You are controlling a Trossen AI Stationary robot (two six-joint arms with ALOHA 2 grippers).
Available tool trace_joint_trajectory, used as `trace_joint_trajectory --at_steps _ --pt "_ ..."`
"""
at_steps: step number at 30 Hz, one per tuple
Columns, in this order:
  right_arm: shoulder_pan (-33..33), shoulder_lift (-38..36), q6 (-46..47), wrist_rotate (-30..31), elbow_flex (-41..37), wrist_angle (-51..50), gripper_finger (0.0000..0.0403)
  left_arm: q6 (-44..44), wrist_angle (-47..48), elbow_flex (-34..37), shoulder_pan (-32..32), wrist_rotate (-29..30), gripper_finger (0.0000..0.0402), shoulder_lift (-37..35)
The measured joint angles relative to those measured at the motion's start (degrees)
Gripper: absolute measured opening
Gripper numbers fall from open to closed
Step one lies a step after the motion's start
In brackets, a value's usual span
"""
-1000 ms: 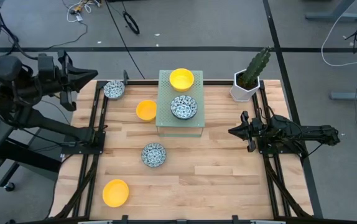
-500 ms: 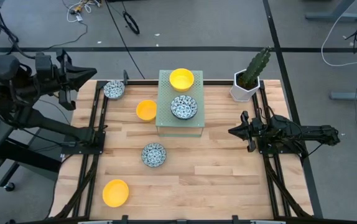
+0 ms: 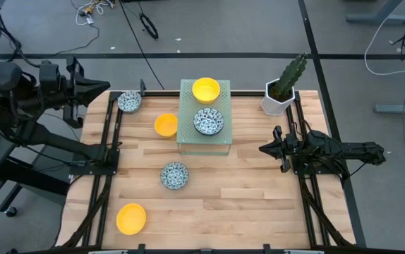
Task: Pick & Place Mini bowls
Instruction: Stack the blue and white bowl on top of the other blue and white bowls on the shelf
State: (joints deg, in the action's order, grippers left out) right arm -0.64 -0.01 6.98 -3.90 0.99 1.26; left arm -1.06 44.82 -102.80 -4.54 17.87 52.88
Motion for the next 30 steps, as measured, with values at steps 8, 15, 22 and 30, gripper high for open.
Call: trace_joint_trajectory --at_steps 8,15,22,30 --pt "-0.01 0.00 0.00 -0.02 0.00 0.00 0.0027 -0.02 0.00 0.02 4.17 -5.00 0.0002 1.33" --pt "-0.01 0.00 0.00 0.00 0.00 0.00 0.0027 -1.33 0.77 0.04 13.12 -14.50 0.0002 3.00" --pt "-0.01 0.00 0.00 -0.02 0.00 0.00 0.0027 -2.35 1.40 0.04 24.69 -24.52 0.0002 5.56" --pt "-0.02 0.00 -0.02 0.00 0.00 0.00 0.0027 -2.79 1.38 0.04 38.12 -34.11 0.0002 8.97"
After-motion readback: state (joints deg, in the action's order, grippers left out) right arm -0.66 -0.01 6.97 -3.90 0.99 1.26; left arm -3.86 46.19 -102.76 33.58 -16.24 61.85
